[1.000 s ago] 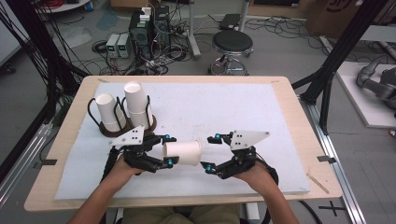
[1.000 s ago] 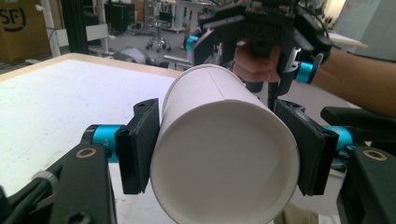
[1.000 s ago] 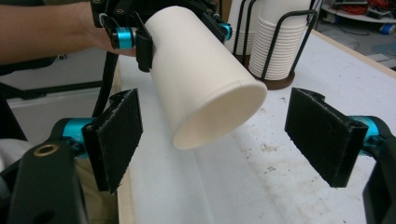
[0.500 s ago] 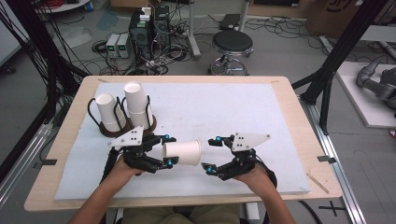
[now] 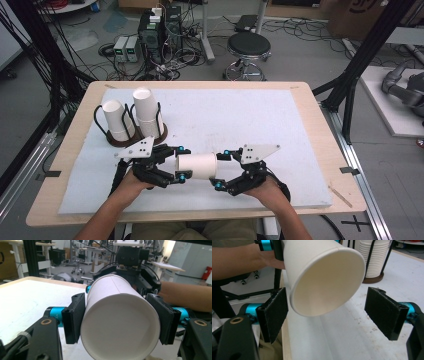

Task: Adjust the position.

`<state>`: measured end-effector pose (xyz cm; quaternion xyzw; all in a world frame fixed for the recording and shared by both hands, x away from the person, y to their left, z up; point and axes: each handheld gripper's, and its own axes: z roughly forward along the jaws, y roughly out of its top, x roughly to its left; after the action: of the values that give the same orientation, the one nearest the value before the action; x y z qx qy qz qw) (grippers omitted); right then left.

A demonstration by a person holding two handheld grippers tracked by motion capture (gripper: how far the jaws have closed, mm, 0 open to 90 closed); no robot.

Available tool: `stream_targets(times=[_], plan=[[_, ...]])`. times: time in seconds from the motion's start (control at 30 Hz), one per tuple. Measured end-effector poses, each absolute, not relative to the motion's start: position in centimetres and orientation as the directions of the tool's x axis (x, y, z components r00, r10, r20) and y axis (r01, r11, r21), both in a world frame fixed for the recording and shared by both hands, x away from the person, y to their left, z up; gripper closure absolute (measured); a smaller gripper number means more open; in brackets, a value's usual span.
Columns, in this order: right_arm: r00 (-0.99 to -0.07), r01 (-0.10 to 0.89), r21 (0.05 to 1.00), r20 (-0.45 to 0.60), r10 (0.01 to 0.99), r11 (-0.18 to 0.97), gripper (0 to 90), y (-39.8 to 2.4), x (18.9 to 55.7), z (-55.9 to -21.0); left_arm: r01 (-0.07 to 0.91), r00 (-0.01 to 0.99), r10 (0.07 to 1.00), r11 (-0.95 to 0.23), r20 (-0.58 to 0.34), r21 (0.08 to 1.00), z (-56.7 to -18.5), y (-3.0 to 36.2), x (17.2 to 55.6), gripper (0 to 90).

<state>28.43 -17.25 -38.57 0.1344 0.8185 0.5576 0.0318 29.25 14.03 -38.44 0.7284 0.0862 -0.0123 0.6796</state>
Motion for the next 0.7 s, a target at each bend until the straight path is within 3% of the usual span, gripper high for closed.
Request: stream_targets(times=[0.7], plan=[[-0.976, 0.183, 0.944, 0.14, 0.167, 0.275, 21.2, -16.56, 28.43, -38.88, 0.133, 0.99, 0.057, -0.04, -0.13, 0.99, -38.55, 13.45, 29.01, 34.3]])
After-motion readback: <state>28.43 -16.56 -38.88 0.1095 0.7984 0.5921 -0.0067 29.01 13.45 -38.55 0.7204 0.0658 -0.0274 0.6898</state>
